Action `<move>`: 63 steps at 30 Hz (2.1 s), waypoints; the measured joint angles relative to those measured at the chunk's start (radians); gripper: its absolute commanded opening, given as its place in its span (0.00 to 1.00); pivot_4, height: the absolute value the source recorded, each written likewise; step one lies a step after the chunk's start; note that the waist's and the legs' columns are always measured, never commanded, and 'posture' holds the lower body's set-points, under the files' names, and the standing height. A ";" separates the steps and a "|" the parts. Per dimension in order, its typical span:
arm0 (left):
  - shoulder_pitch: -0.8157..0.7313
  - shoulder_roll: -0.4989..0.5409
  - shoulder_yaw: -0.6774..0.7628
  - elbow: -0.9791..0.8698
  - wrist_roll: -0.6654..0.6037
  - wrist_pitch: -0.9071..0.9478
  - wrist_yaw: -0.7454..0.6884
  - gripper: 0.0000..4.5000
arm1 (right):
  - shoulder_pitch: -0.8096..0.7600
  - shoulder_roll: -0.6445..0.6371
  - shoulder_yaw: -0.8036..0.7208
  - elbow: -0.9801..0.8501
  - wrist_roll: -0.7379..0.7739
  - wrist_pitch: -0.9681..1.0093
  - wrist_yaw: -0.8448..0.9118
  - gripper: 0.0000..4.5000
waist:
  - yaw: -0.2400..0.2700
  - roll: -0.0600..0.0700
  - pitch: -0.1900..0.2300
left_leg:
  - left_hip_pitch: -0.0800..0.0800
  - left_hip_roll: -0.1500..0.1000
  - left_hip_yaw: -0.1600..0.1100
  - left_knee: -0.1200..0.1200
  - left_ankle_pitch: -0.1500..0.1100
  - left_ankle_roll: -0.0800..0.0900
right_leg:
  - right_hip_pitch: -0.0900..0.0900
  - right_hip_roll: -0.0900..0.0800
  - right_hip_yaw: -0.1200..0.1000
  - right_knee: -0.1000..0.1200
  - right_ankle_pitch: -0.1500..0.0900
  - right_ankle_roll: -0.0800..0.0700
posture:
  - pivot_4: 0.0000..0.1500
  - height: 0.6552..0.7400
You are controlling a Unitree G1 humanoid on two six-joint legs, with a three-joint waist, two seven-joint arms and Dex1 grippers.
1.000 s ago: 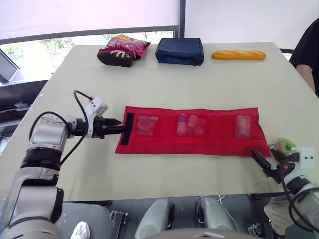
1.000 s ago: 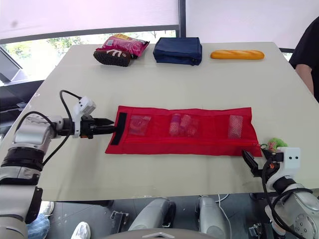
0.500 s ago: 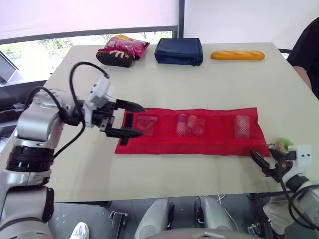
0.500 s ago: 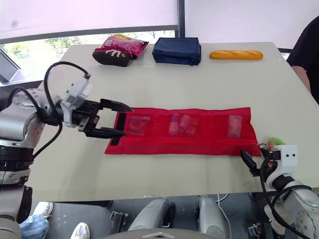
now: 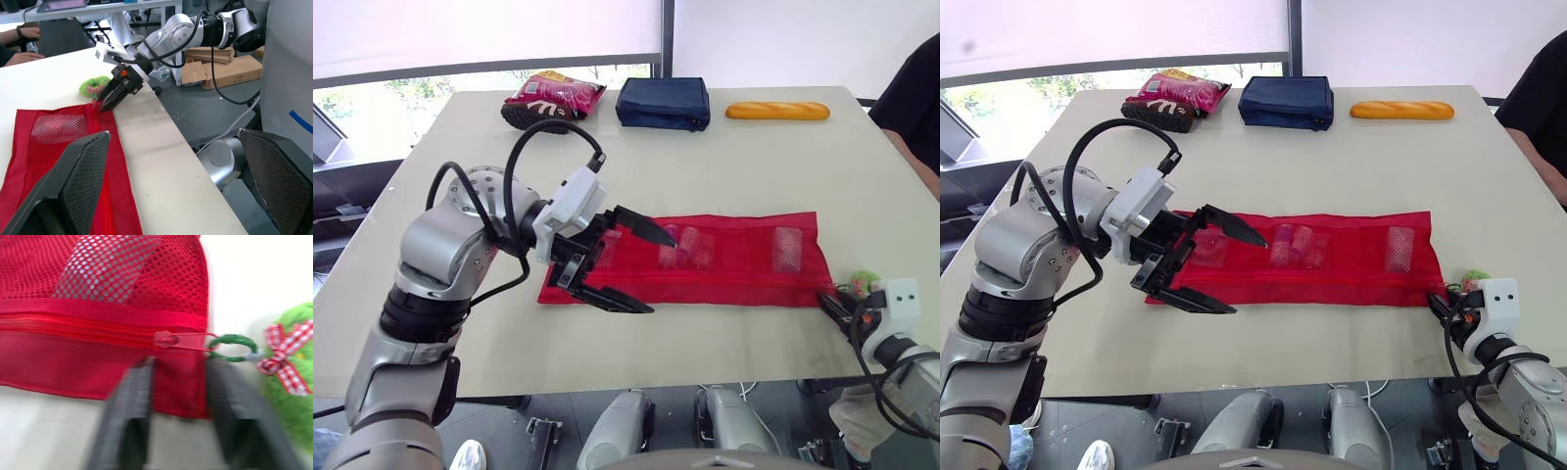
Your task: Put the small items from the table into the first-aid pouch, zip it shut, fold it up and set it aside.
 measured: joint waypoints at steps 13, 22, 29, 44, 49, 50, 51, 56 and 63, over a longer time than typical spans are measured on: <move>0.000 0.001 0.001 0.005 0.000 -0.019 0.011 1.00 | -0.005 0.030 -0.118 0.023 0.155 0.063 0.034 0.01 | 0.008 0.003 0.002 | -0.001 0.000 0.000 0.000 0.000 0.000 | 0.000 0.000 0.000 -0.001 0.000 0.000 | 1.00 0.99; -0.008 -0.005 0.009 0.041 0.001 -0.033 0.039 1.00 | 0.049 -0.156 -0.350 0.014 0.347 0.179 0.124 0.01 | 0.008 0.007 0.004 | -0.001 0.000 0.001 0.000 -0.001 0.002 | 0.000 -0.001 0.000 -0.001 0.000 0.000 | 1.00 0.99; -0.008 0.000 0.035 0.049 0.001 -0.032 0.069 1.00 | -0.083 -0.318 -0.404 -0.121 0.551 0.291 0.110 0.01 | 0.006 0.007 0.006 | -0.002 0.002 0.002 0.000 -0.002 0.003 | 0.000 0.001 0.000 -0.001 0.000 0.000 | 1.00 0.99; -0.030 0.100 0.101 0.099 0.029 -0.033 0.079 1.00 | -0.577 -0.187 0.311 -0.233 0.604 0.460 -0.195 0.01 | 0.007 0.000 0.010 | -0.009 0.002 0.000 0.002 0.000 0.001 | -0.006 0.000 -0.002 -0.003 0.001 0.000 | 1.00 0.99; -0.033 0.098 0.102 0.093 0.028 -0.020 0.097 1.00 | -0.603 -0.117 0.417 -0.224 0.495 0.463 -0.242 0.12 | 0.006 0.000 0.010 | -0.010 0.002 0.000 0.002 0.000 0.001 | -0.007 0.000 -0.002 -0.003 0.001 0.000 | 1.00 0.99; -0.033 0.098 0.102 0.092 0.028 -0.018 0.099 1.00 | -0.603 -0.111 0.426 -0.226 0.492 0.463 -0.241 0.21 | 0.006 0.000 0.010 | -0.010 0.002 0.001 0.002 0.000 0.001 | -0.007 0.000 -0.001 -0.003 0.001 0.000 | 1.00 0.99; -0.033 0.098 0.102 0.089 0.028 -0.015 0.104 1.00 | -0.603 -0.104 0.441 -0.234 0.486 0.463 -0.236 0.31 | 0.006 0.000 0.010 | -0.010 0.002 0.001 0.002 0.000 0.001 | -0.008 0.001 -0.001 -0.002 0.001 0.000 | 1.00 0.99; -0.023 0.098 0.104 0.075 0.027 -0.009 0.123 1.00 | -0.603 -0.144 0.459 -0.269 0.439 0.441 -0.150 0.74 | 0.006 0.000 0.010 | -0.010 0.002 0.001 0.002 0.000 0.001 | -0.008 0.001 -0.002 -0.002 0.001 0.000 | 1.00 0.99; -0.017 0.091 0.105 0.063 0.026 0.000 0.129 1.00 | -0.516 -0.277 0.366 -0.303 0.460 0.377 0.101 0.98 | 0.006 0.000 0.010 | -0.010 0.002 0.001 0.003 0.000 0.001 | -0.007 0.000 -0.002 -0.002 0.001 0.000 | 1.00 0.99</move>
